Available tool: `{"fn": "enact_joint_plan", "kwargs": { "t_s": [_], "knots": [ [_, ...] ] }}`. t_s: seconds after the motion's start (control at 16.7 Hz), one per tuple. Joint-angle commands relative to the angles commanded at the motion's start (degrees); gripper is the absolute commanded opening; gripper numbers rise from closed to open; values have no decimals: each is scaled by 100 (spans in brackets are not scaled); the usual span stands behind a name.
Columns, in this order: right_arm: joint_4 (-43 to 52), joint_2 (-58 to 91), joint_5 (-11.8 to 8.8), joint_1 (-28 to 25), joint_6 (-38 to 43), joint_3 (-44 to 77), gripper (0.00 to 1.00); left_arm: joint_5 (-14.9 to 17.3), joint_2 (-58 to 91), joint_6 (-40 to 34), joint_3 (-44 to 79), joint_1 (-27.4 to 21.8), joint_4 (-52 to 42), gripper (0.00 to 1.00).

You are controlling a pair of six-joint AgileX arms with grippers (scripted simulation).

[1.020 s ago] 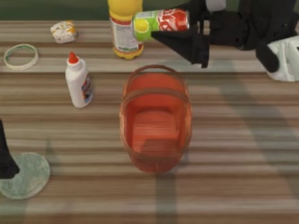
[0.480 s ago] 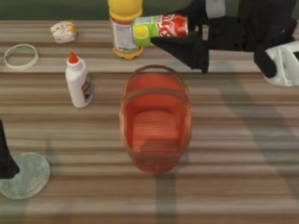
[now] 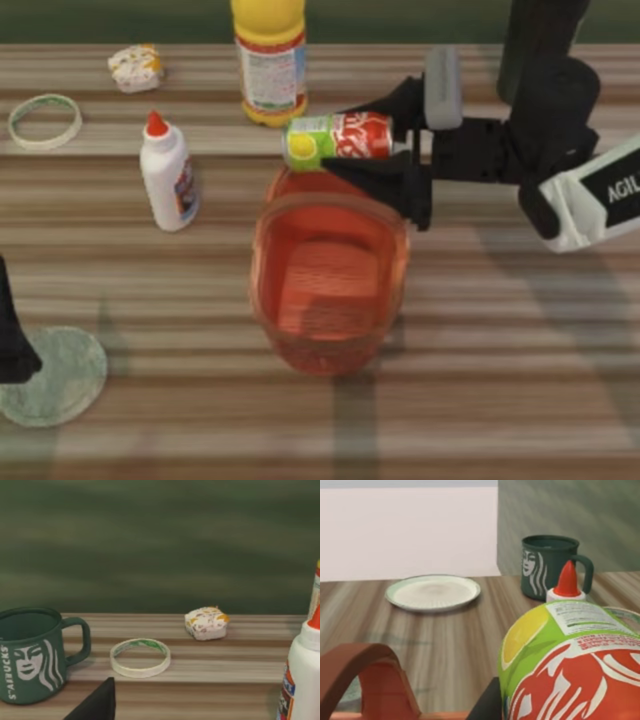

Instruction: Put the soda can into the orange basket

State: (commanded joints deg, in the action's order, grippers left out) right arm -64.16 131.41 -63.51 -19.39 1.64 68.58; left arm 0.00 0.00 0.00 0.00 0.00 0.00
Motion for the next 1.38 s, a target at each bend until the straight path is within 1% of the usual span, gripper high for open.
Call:
{"fn": "enact_joint_plan", "kwargs": {
  "t_s": [0.24, 1.02, 1.08, 1.38],
  "knots": [
    [-6, 5, 1, 0, 0, -3, 0, 0, 0, 0, 0, 0, 0, 100],
    [-6, 5, 1, 0, 0, -3, 98, 0, 0, 0, 0, 0, 0, 100],
    [-6, 5, 1, 0, 0, -3, 100, 0, 0, 0, 0, 0, 0, 100],
    [-6, 5, 1, 0, 0, -3, 100, 0, 0, 0, 0, 0, 0, 100]
  ]
}}
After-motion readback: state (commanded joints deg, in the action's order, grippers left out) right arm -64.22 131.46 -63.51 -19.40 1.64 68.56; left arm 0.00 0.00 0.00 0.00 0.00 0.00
